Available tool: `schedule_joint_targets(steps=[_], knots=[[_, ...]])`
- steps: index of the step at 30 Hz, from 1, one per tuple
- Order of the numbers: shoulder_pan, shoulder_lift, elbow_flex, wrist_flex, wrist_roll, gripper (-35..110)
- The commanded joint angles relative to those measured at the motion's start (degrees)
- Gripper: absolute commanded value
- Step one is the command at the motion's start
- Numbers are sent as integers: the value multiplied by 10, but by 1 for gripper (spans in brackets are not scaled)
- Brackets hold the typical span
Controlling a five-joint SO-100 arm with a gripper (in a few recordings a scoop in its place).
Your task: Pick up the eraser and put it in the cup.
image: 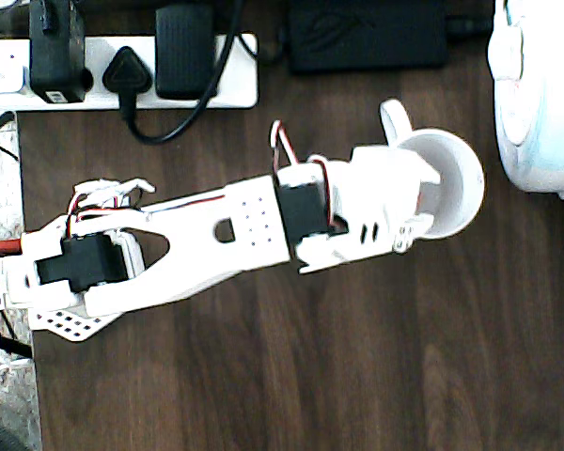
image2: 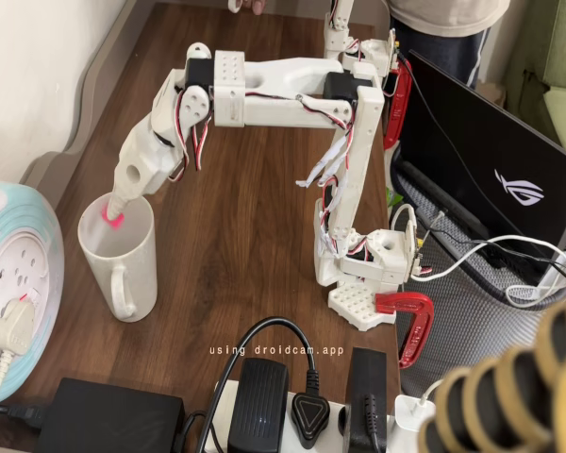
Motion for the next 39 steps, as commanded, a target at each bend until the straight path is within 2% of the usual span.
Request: schedule_joint_targets(steps=[1, 7, 16, 22, 25, 39], knots=[[-11, 41, 3, 2, -7, 0], [-14, 173, 67, 9, -40, 0], [68, 657, 525, -160, -252, 0], [109, 770, 708, -169, -292, 0], [107, 897, 778, -115, -306, 0], [112, 917, 867, -61, -250, 0]])
